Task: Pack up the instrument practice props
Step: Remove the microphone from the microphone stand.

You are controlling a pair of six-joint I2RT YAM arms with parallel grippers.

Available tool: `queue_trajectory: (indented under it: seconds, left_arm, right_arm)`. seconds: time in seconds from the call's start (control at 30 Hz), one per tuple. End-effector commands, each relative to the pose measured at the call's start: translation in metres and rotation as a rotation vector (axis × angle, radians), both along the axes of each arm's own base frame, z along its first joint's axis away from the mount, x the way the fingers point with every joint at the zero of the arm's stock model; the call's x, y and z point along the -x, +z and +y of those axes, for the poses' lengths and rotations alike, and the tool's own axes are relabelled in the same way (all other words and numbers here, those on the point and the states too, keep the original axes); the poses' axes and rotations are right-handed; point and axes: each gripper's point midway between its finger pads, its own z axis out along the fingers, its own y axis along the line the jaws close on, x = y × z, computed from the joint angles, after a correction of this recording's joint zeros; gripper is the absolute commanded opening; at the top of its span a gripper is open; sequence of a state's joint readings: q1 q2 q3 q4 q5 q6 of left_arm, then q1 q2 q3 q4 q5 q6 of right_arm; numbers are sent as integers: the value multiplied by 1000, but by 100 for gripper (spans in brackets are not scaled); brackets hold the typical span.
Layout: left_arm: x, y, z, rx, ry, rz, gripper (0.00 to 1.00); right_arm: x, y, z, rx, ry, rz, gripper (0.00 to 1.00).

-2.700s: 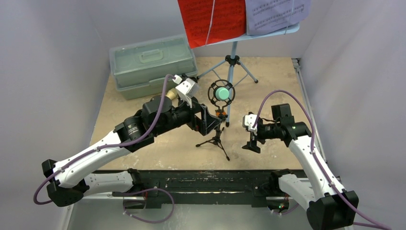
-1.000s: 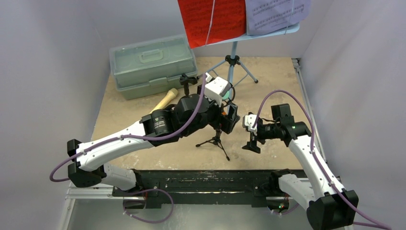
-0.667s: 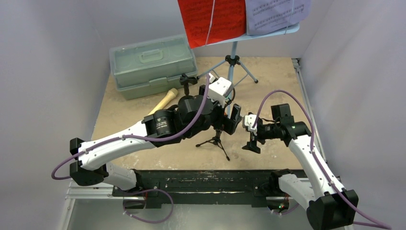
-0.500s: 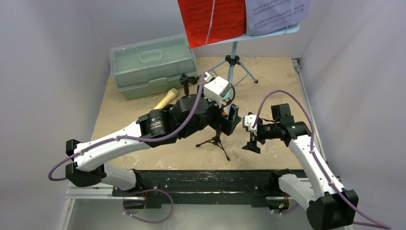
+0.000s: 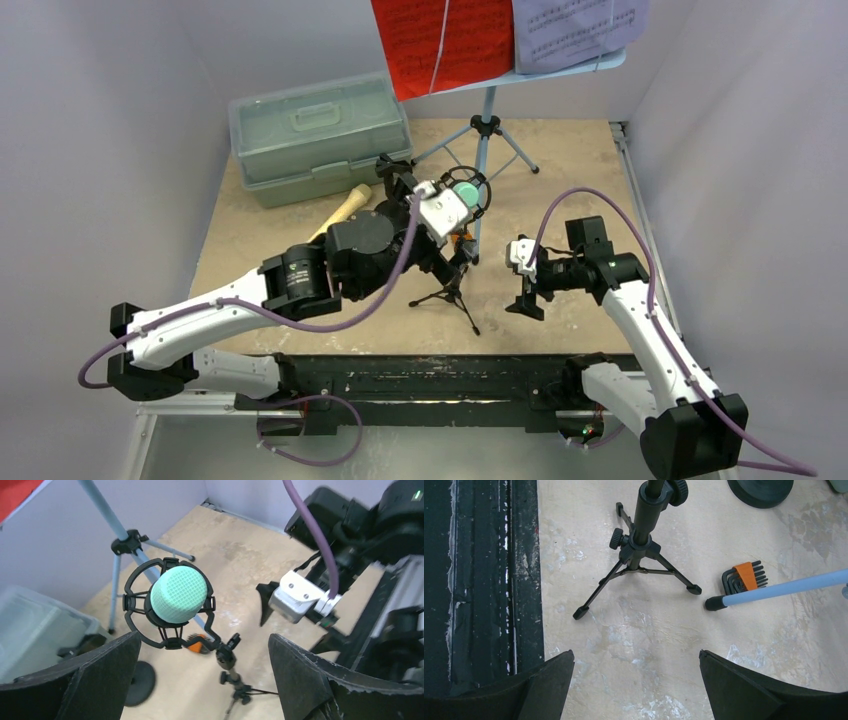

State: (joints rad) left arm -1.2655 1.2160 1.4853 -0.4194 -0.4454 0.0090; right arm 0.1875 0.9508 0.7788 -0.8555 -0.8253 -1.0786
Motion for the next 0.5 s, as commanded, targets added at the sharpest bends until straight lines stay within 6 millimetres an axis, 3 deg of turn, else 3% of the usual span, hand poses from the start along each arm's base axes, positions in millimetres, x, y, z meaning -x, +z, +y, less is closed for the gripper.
queue_trajectory:
  seconds: [0.0, 0.23, 0.47]
  left_arm:
    - [-8, 15, -1, -141, -80, -375, 100]
    - [-25, 16, -14, -198, -83, -506, 99]
    - [-48, 14, -17, -161, -35, -514, 85]
  right_arm:
    - [3, -1, 1, -11, 14, 13, 99]
    - [4, -2, 1, -12, 16, 20, 99]
    - [5, -2, 2, -14, 20, 24, 99]
